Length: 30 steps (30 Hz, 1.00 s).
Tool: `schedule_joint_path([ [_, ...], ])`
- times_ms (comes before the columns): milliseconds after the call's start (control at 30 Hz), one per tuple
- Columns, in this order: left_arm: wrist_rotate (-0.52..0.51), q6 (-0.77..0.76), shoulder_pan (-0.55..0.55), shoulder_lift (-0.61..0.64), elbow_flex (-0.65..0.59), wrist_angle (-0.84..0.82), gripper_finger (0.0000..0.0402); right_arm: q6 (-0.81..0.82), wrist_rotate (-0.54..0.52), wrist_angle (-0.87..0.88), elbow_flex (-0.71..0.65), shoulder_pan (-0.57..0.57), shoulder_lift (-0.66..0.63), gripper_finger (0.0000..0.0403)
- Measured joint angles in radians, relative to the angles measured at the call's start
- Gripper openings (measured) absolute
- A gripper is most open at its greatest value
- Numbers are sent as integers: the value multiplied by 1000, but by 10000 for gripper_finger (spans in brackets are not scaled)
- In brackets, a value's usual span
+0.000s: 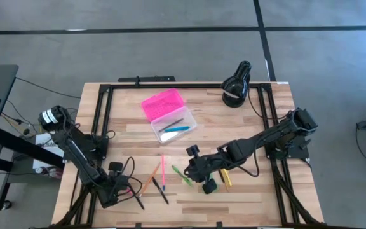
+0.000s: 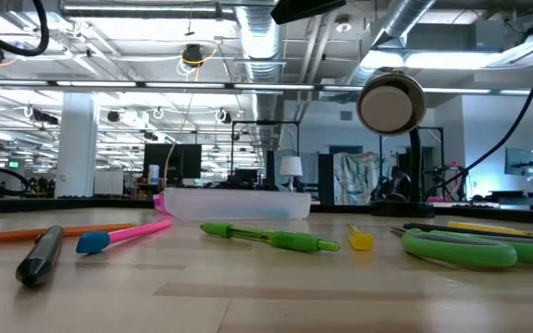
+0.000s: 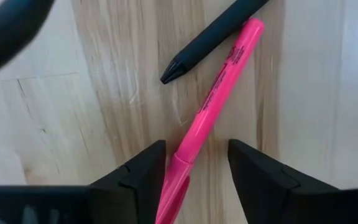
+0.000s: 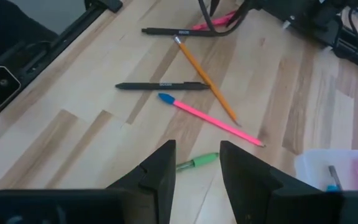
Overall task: Pick & place school supplies into a supply box
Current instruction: Put the pink pen into the black supply box
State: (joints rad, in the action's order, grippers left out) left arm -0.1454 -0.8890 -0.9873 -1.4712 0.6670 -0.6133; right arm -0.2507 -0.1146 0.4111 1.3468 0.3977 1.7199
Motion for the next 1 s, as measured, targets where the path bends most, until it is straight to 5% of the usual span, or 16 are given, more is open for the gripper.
schedule_joint_path([
  [567, 78, 7, 78, 0, 0, -9, 46, 292, -156, 162, -65, 46, 0, 118],
  [1000, 140, 23, 115, -4, 23, -72, 37, 417, -232, 167, -138, 60, 0, 118],
])
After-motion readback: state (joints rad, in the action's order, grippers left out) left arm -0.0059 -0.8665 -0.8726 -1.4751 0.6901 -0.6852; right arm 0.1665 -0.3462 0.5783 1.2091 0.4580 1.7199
